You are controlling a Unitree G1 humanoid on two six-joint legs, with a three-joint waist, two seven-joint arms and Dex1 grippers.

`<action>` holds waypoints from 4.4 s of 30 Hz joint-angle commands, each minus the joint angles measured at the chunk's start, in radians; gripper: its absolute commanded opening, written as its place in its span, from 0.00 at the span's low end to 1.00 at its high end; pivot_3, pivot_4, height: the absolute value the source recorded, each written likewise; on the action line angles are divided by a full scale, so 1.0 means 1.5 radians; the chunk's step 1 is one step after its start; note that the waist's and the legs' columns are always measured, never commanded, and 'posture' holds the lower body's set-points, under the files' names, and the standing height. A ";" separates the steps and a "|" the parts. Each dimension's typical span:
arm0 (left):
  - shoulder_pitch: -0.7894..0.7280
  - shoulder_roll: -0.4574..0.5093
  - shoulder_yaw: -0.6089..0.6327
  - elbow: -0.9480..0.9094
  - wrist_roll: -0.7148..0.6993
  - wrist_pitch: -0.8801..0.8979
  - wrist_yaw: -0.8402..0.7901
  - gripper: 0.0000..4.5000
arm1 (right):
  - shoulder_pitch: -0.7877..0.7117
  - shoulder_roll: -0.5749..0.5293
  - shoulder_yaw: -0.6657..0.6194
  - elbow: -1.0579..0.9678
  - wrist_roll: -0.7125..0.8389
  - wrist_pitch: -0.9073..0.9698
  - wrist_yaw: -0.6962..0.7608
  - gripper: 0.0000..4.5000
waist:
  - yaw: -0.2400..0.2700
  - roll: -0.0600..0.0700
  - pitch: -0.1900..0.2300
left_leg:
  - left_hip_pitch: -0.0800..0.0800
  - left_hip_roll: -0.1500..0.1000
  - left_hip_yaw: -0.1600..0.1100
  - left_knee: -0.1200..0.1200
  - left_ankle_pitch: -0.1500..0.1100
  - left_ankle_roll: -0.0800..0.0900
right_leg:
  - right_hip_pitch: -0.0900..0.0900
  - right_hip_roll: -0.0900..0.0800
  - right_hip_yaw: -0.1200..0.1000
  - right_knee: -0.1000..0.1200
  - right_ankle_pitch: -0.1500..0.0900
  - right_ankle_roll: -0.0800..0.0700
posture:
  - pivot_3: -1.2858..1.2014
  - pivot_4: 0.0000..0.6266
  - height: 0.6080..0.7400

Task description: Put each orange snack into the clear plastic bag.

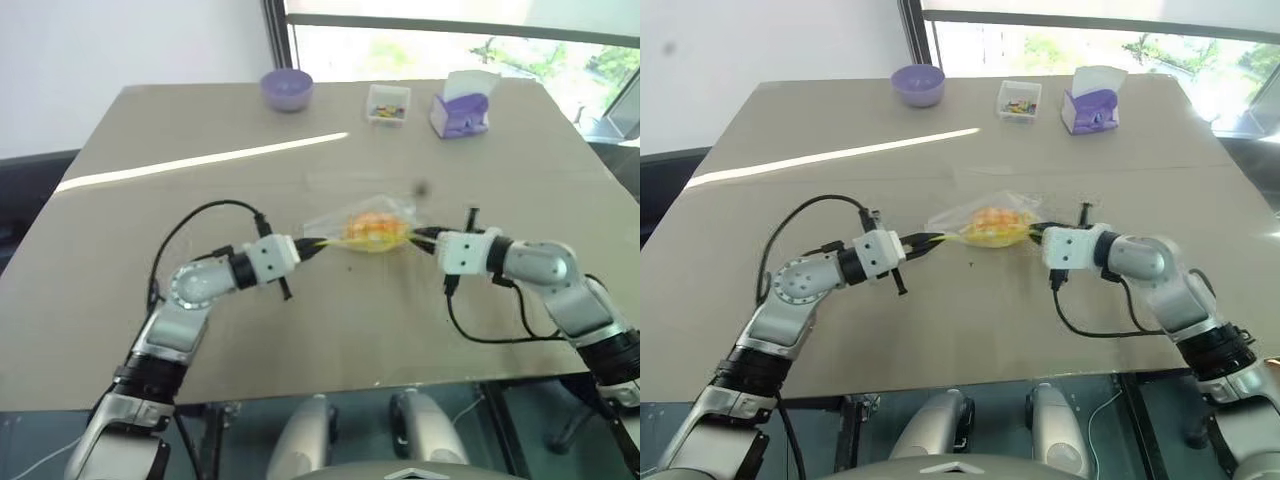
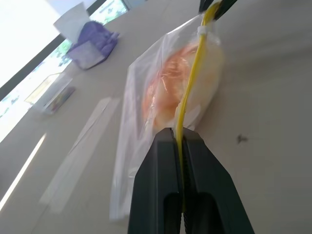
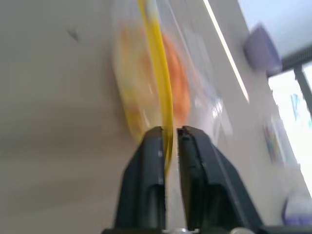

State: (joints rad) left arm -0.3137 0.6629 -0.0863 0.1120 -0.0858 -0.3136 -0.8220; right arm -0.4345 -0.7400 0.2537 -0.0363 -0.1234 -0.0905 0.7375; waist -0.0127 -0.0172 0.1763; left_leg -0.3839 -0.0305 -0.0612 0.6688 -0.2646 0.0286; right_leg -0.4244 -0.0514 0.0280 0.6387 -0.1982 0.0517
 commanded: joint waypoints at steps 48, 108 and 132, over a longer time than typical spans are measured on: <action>0.013 -0.010 0.026 -0.045 0.004 -0.004 0.004 0.00 | -0.109 0.188 0.072 0.009 -0.021 0.019 0.064 0.01 | -0.001 0.000 0.000 | 0.000 0.000 0.000 0.000 0.000 0.000 | 0.000 0.000 0.000 0.000 0.000 0.000 | 0.52 0.24 1.00; 0.024 -0.013 0.034 -0.084 0.003 0.037 0.020 0.00 | 0.029 0.048 -0.003 0.039 -0.023 0.003 0.004 0.68 | -0.002 0.000 0.000 | 0.000 0.000 0.000 0.000 0.000 0.000 | 0.000 0.000 0.000 0.000 0.000 0.000 | 0.52 0.24 1.00; 0.020 -0.022 0.049 -0.081 0.014 0.039 0.052 0.00 | -0.029 0.109 -0.016 0.052 -0.015 0.021 0.018 0.00 | -0.001 0.000 0.000 | 0.000 0.000 0.000 0.000 0.000 0.000 | 0.000 0.000 0.000 0.000 0.000 0.000 | 0.52 0.24 1.00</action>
State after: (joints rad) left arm -0.2728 0.6305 -0.0469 0.0297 -0.0618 -0.2508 -0.7690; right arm -0.4524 -0.5679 0.2657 0.0541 -0.1488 -0.0481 0.7762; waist -0.0135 -0.0170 0.1764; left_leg -0.3836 -0.0305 -0.0610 0.6688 -0.2646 0.0285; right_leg -0.4244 -0.0514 0.0283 0.6392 -0.1981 0.0517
